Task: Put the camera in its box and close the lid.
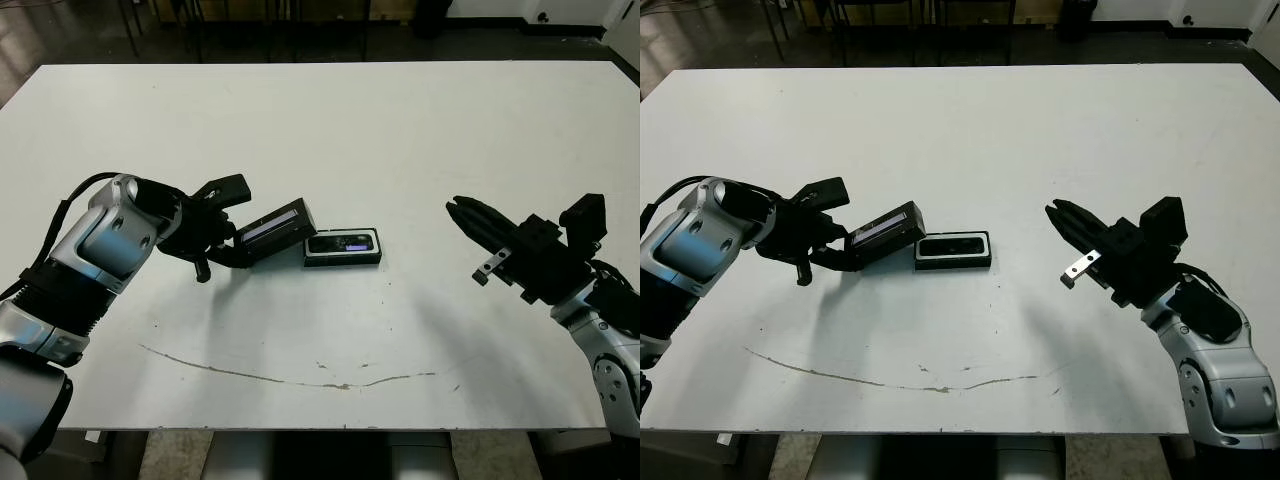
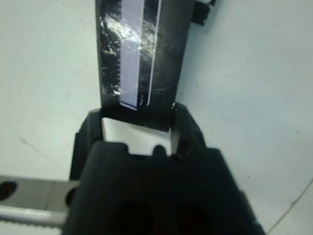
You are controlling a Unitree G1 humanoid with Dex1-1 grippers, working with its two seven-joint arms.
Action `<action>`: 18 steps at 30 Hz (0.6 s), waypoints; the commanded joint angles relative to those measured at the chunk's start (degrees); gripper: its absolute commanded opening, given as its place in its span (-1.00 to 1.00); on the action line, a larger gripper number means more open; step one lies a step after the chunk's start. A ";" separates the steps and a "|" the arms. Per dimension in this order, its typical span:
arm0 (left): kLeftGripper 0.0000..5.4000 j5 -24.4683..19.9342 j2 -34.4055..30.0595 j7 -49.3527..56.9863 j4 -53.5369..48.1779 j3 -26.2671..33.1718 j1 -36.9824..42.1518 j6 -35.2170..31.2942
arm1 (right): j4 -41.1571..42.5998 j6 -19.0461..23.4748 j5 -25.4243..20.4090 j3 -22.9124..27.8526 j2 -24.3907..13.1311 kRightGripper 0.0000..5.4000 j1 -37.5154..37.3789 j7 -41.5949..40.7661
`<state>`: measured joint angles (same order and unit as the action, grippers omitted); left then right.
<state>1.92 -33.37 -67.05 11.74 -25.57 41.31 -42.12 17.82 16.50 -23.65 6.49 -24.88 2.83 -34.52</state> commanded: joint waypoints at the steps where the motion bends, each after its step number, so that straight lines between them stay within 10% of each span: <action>1: -0.56 -1.09 1.02 -0.40 2.19 0.08 0.26 -0.27 | 0.08 0.85 0.51 -0.34 -0.26 -1.00 -1.01 0.53; 18: -0.56 -3.15 4.07 -0.99 1.42 -2.25 0.60 -1.37 | 0.90 1.13 0.89 -0.38 -0.37 -1.00 -1.78 0.95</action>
<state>-1.19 -29.59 -67.37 12.81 -26.37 42.83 -43.03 18.66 16.50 -23.25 6.37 -24.87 2.07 -34.11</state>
